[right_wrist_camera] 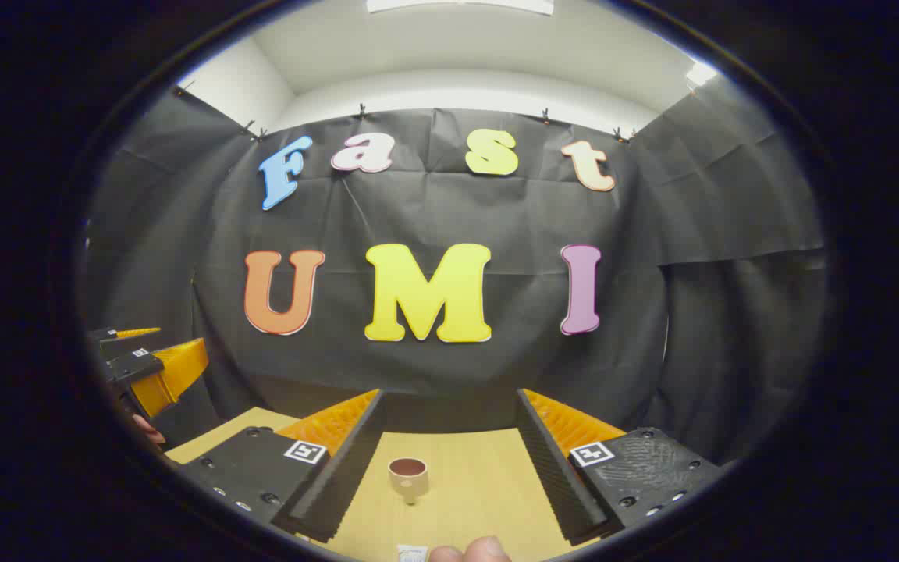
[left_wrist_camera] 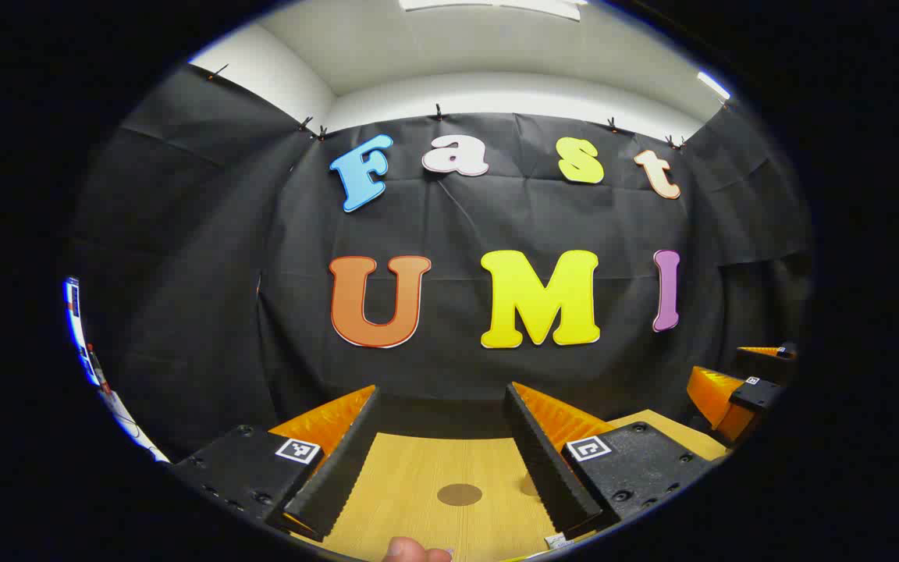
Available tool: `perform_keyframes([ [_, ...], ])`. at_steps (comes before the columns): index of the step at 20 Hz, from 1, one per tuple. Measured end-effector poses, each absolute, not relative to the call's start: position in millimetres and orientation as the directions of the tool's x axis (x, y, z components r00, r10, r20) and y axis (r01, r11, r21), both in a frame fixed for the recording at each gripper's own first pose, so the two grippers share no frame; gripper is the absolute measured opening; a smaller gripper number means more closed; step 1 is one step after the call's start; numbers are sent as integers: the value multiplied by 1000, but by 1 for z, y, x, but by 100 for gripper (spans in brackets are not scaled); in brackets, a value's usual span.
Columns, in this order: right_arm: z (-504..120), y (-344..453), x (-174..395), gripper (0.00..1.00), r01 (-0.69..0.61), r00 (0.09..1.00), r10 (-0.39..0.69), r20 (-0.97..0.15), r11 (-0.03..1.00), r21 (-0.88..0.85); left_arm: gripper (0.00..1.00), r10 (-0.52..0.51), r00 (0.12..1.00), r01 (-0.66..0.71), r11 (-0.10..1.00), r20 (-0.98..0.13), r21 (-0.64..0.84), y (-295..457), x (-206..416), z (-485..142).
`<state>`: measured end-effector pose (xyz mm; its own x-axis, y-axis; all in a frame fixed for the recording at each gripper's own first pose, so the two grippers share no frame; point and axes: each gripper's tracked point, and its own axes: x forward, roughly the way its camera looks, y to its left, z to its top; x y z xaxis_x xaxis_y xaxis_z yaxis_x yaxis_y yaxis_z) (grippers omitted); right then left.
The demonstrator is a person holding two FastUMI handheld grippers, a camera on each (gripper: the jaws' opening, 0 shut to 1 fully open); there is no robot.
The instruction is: Put the toothbrush and toothpaste on the desktop into the cup, then pick up the cup and place it on the coaster on the desktop.
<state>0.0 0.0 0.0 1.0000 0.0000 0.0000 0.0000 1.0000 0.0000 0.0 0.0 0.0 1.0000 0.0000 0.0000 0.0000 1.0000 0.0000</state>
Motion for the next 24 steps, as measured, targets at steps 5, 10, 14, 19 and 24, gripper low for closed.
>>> perform_keyframes([
  [5,-5,8,14,96,1,1000,-1,-14,1000,6,98,-28,1000,28,1000,0,9,-4,10,-1],
  [10,1,4,17,96,14,1000,-14,0,1000,7,98,-38,999,38,999,14,16,-8,18,2],
  [14,0,-10,19,97,44,999,-44,-3,999,13,98,-46,999,45,999,19,14,-13,17,1],
  [19,2,-13,17,96,50,999,-50,0,999,13,98,-31,999,31,999,16,15,-6,16,0],
  [24,0,-7,18,96,34,999,-34,-6,999,3,98,-13,1000,12,1000,9,10,-1,14,-1],
])
